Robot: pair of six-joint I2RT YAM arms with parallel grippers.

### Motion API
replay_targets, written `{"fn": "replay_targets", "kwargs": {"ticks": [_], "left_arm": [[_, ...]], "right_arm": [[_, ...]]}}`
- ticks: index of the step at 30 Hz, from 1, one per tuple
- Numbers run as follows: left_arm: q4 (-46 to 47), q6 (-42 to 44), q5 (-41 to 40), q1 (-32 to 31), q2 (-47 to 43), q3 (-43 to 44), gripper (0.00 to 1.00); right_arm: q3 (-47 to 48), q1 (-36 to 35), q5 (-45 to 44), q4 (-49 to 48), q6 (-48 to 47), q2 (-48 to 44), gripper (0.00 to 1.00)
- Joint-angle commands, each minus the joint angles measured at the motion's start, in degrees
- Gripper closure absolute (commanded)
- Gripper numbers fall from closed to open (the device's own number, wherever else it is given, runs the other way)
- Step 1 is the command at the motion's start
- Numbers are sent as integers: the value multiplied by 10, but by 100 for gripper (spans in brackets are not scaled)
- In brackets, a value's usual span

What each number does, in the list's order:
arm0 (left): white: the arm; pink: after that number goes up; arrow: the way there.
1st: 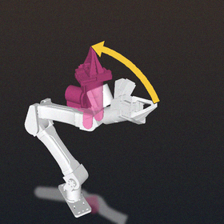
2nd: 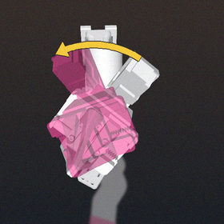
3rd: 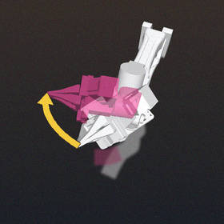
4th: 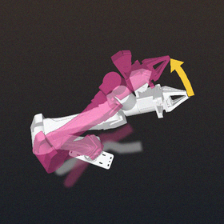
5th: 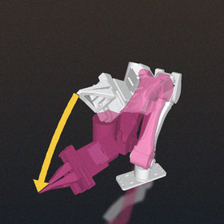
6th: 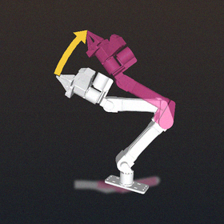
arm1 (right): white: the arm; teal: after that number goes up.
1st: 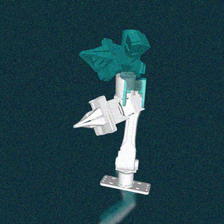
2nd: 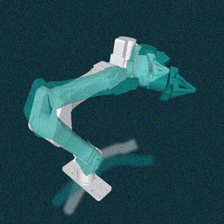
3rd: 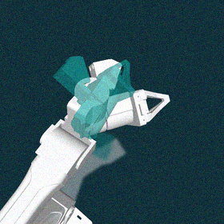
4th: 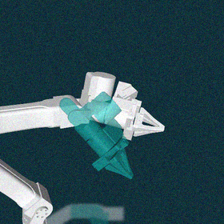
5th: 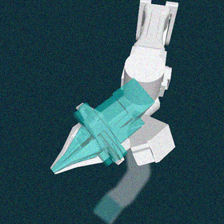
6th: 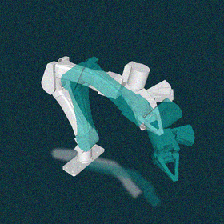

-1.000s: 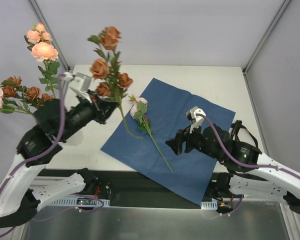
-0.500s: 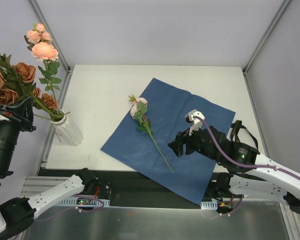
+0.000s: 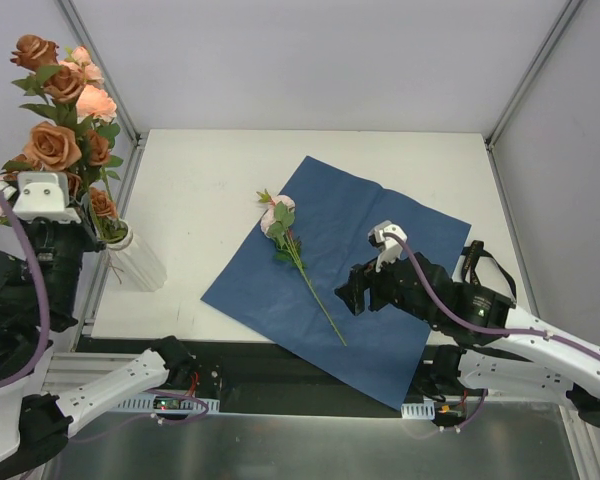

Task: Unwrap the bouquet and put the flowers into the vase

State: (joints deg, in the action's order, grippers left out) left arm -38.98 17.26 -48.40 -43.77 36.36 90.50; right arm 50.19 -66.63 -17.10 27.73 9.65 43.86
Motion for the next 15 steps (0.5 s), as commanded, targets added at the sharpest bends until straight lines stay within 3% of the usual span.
{"fn": "replay_targets", "kwargs": {"ticks": [1, 15], "left_arm": [[102, 38, -32, 5, -6, -44, 100], [203, 85, -98, 5, 12, -105, 100]], "right_arm": [[-5, -2, -4, 2, 12, -10, 27], [-10, -2, -14, 15, 8, -22, 27]]}}
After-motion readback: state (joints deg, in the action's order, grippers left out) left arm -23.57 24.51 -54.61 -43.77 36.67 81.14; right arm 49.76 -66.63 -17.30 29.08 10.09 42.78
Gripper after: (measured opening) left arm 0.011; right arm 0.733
